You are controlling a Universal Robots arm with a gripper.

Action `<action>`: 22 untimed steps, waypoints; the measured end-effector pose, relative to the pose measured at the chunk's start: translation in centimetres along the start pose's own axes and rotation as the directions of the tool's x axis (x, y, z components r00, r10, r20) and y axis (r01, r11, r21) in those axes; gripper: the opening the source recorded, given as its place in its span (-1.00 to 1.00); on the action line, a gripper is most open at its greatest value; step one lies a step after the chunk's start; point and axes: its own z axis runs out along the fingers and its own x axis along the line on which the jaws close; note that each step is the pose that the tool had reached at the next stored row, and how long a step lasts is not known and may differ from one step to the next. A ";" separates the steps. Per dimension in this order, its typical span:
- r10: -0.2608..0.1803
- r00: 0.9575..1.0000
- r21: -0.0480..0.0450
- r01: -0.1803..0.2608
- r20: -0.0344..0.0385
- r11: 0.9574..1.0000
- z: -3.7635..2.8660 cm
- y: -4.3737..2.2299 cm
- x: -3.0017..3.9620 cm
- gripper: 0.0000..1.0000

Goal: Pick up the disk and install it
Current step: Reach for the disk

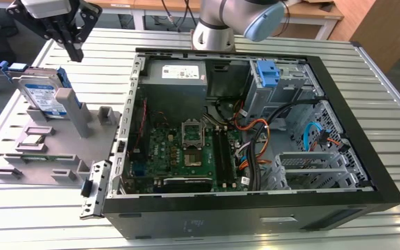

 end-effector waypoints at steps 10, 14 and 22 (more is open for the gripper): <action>0.000 1.000 0.000 0.000 0.000 1.000 -0.01 -0.04 0.58 -0.79; 0.000 1.000 0.000 0.000 0.000 1.000 -0.02 -0.06 0.77 -0.79; 0.000 1.000 0.000 0.000 0.000 1.000 -0.02 -0.08 1.09 -0.79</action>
